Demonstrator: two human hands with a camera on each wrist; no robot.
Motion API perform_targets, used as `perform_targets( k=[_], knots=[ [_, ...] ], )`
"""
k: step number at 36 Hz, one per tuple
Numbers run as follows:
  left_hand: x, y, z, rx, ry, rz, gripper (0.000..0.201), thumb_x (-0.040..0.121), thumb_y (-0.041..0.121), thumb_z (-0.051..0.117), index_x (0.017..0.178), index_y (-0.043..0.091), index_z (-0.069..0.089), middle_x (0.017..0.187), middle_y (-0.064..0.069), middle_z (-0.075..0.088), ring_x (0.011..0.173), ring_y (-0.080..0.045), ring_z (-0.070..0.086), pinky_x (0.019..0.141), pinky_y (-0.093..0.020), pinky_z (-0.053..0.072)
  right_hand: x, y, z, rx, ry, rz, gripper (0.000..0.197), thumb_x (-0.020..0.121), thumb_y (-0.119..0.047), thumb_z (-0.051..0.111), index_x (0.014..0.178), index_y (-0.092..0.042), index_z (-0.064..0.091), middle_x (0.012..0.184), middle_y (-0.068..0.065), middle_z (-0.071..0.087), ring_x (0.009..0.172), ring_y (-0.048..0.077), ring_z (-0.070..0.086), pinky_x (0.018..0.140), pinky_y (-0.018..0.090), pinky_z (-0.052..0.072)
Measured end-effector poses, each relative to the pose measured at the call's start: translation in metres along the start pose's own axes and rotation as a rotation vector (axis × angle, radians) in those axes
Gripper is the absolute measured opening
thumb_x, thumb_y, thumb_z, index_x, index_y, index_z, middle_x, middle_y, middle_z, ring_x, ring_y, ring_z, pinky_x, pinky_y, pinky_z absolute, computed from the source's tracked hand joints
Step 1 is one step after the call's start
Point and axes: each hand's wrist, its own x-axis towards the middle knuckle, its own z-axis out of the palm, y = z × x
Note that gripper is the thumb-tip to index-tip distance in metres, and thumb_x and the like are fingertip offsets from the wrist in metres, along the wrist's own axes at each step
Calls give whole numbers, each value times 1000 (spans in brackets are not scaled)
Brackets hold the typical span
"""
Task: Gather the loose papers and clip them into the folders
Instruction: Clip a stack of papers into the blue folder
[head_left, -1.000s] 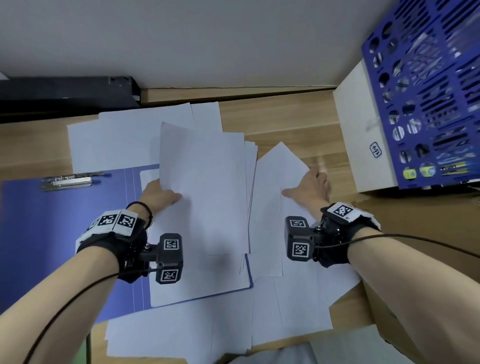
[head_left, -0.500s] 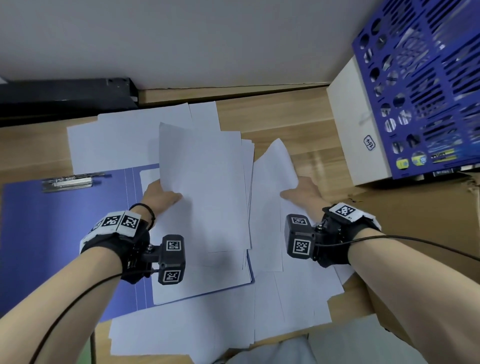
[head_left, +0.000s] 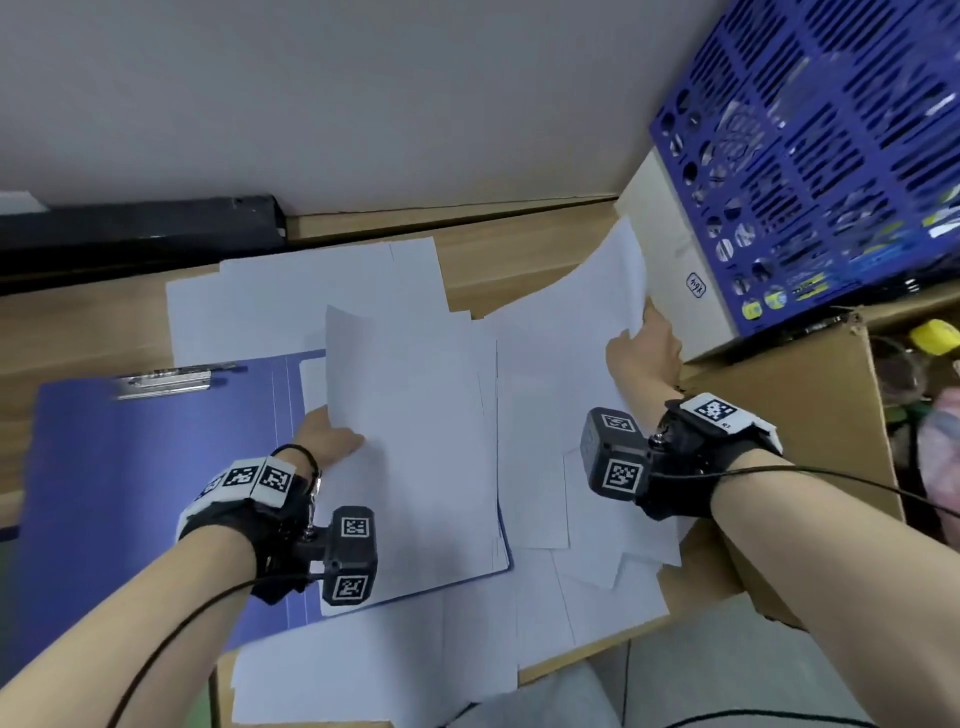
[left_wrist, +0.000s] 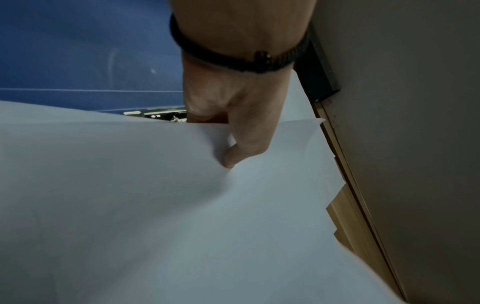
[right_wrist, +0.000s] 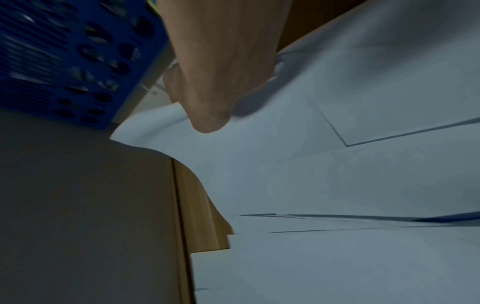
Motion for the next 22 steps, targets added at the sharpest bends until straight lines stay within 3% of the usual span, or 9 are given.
perform_targets(
  k=[5,8,10,12,13,15,16,18,22],
  knots=[
    [-16,-8,-2,83,-16,42,26,85,0,55,111,3,59,107,-14,62,99,-31,58,88,-36,49,-17,-33,-19,145,133,-158,32,93,-8,42,121,-17,56,121,10,62,109,33,57,79,31,40],
    [-24,-12,-9,66,-29,76,32,87,-1,55,118,4,56,113,-15,62,105,-33,58,91,-40,49,-35,-59,-25,227,143,-250,37,97,-11,44,134,-9,48,134,10,55,123,29,50,97,33,39],
    [-28,-15,-14,48,-42,95,38,86,-1,56,124,2,56,117,-16,63,105,-34,59,91,-41,50,-47,-76,-25,293,126,-326,37,95,-12,47,131,-11,52,128,8,60,119,28,55,100,38,44],
    [-33,-18,-21,15,-52,112,42,87,-1,56,128,3,54,120,-18,62,107,-36,60,93,-44,50,-60,-90,-24,371,80,-365,32,93,-9,49,123,-11,58,115,6,65,106,24,61,92,34,52],
    [-38,-18,-25,0,-52,127,43,87,0,56,130,4,53,120,-18,62,109,-36,60,94,-44,50,-66,-97,-24,405,41,-373,30,93,-6,49,121,-9,59,108,4,65,99,20,61,84,22,54],
    [-44,-19,-29,3,-59,164,44,87,1,58,130,5,52,120,-15,62,109,-33,60,94,-42,49,-75,-109,-23,468,-40,-391,22,94,-3,48,112,-9,59,92,-5,62,82,10,58,60,1,44],
    [-48,-22,-33,7,-55,176,42,87,1,59,129,5,53,117,-14,62,107,-31,60,93,-39,49,-83,-116,-20,485,-61,-403,17,95,-5,48,106,-13,58,84,-9,59,75,6,55,53,0,40],
    [-52,-24,-36,-3,-61,187,37,86,0,60,123,5,56,111,-12,63,100,-28,60,86,-35,48,-95,-127,-19,516,-83,-412,13,94,-8,50,100,-18,55,80,-10,59,71,4,56,54,5,42],
    [-57,-33,-48,-9,-47,195,43,79,9,68,120,7,58,113,-10,66,101,-29,63,93,-41,51,-122,-151,-18,611,-110,-450,11,91,-10,55,94,-20,58,92,-1,66,89,20,65,78,29,53]
  ],
)
